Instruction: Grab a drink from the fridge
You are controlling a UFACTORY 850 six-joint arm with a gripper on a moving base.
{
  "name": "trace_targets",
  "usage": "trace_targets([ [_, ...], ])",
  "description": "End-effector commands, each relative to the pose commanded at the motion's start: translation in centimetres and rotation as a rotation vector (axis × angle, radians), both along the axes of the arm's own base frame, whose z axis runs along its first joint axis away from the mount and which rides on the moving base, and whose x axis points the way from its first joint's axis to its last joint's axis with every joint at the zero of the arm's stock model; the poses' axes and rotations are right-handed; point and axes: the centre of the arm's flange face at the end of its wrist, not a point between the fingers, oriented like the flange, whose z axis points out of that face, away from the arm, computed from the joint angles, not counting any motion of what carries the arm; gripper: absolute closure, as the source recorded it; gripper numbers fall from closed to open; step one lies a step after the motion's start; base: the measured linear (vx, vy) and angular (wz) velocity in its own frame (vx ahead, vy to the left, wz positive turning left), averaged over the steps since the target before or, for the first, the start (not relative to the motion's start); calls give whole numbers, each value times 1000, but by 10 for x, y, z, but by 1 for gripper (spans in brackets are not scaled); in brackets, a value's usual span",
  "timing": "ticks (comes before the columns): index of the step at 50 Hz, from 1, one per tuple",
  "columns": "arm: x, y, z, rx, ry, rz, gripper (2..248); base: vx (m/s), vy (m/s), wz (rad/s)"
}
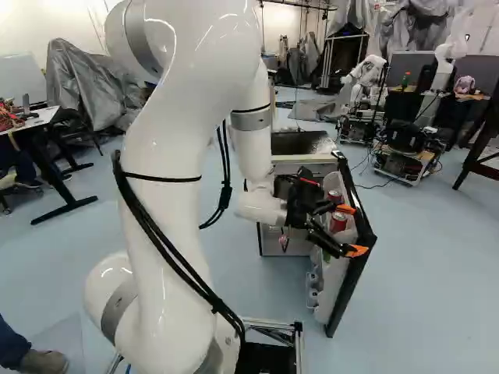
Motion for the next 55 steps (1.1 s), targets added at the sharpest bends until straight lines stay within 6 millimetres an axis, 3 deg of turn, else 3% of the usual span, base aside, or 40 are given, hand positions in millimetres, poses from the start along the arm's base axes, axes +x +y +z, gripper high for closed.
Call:
trace_targets([
  [55,28,-111,-7,-54,-96,-195,3,0,0,0],
])
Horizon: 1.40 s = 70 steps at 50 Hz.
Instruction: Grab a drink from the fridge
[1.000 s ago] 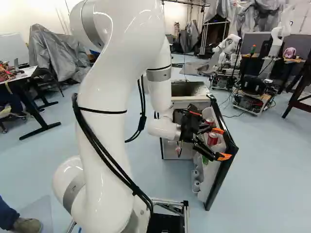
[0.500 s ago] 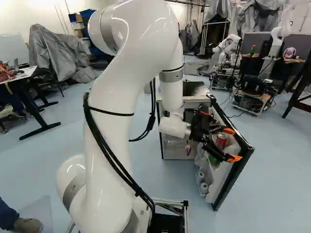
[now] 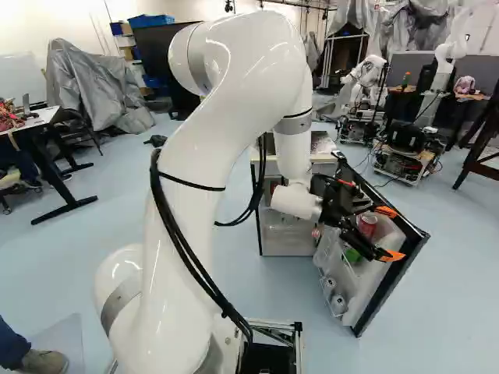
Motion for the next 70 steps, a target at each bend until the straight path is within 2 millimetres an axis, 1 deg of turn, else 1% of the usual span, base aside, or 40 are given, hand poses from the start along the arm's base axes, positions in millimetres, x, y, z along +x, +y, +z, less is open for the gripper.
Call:
trace_targets([
  [9,0,-7,0,-3,-5,-12,3,0,0,0],
  [19,-6,1,1,1,9,24,3,0,0,0],
  [41,-22,39,8,15,71,268,3,0,0,0],
  [70,-45,97,17,32,132,619,3,0,0,0],
])
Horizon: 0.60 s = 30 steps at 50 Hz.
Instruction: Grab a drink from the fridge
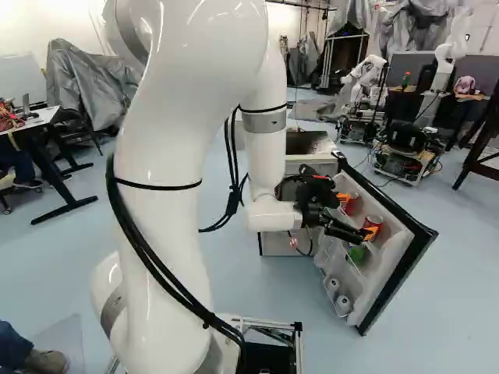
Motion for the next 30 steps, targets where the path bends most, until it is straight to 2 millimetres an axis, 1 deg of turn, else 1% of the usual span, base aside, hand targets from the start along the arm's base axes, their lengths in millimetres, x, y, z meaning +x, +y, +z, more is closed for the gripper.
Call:
trace_targets([
  [18,-16,38,5,15,26,219,3,0,0,0],
  [30,-24,58,6,24,37,358,3,0,0,0],
])
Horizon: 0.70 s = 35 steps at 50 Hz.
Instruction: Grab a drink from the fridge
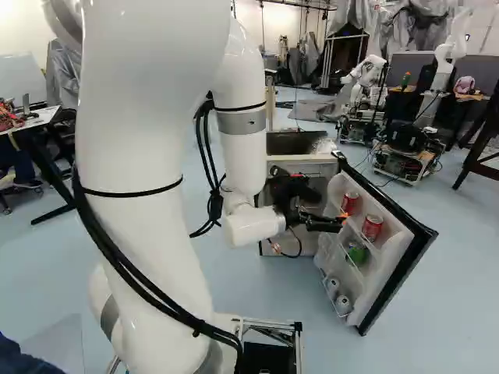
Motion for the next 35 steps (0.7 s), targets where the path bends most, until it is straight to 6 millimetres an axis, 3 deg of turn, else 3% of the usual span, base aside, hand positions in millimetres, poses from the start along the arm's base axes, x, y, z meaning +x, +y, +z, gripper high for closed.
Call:
trace_targets([
  [35,15,30,-31,67,66,372,3,0,0,0],
])
